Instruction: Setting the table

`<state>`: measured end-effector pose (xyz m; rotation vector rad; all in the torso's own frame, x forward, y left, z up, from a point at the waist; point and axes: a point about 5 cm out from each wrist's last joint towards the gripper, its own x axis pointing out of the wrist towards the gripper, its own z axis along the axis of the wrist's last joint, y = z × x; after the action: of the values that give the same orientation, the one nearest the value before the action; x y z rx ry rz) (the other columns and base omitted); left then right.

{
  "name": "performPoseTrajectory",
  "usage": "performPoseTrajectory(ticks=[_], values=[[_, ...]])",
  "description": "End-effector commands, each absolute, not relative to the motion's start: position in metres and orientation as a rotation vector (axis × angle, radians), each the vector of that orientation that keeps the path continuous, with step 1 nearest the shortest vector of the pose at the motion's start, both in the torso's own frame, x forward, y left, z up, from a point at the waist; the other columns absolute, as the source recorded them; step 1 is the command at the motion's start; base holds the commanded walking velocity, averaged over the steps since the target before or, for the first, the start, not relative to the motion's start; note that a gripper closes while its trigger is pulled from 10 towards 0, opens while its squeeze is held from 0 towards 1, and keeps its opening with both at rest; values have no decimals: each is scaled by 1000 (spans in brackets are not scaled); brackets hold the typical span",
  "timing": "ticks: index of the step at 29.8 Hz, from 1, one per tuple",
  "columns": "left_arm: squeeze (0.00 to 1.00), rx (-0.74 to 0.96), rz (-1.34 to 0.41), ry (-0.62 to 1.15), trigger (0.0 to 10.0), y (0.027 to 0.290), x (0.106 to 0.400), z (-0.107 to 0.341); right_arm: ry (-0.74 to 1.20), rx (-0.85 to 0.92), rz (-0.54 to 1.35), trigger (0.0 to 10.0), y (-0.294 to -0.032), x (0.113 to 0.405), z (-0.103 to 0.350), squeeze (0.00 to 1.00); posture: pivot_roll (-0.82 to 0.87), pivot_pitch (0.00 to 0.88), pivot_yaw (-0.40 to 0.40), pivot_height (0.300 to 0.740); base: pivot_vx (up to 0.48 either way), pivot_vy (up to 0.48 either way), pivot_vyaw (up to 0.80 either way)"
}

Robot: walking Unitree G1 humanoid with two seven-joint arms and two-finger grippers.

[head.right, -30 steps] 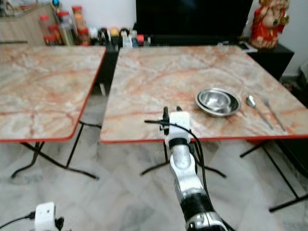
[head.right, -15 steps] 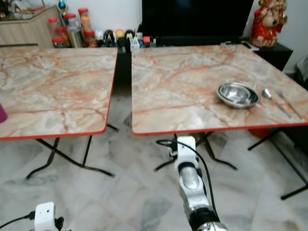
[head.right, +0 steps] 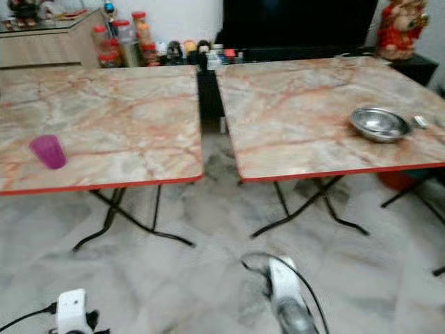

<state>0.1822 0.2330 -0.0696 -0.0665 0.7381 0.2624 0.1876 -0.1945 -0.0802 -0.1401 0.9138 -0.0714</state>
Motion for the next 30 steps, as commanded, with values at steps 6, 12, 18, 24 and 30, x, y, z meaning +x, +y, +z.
performPoseTrajectory(ticks=[6, 12, 18, 24, 30], values=[[0, -55, 287, 710, 10000, 241, 186, -65, 904, -112, -34, 10000, -180, 195, -79, 0, 80, 0, -2, 714, 0, 0, 800], [0, -51, 293, 693, 10000, 242, 191, -62, 897, -120, -22, 10000, -176, 200, -76, 0, 83, 0, -4, 714, 0, 268, 732], [0, -42, 290, 671, 10000, 242, 196, -59, 896, -112, -19, 10000, -174, 202, -76, 0, 86, 0, -6, 714, 0, 1, 522], [0, -56, 240, 635, 10000, 234, 205, -55, 903, -95, -39, 10000, -176, 201, -76, 0, 82, 0, -7, 714, 0, 0, 0], [0, -57, 236, 626, 10000, 234, 211, -52, 914, -101, -41, 10000, -177, 198, -78, 0, 83, 0, -10, 714, 0, 0, 0]])
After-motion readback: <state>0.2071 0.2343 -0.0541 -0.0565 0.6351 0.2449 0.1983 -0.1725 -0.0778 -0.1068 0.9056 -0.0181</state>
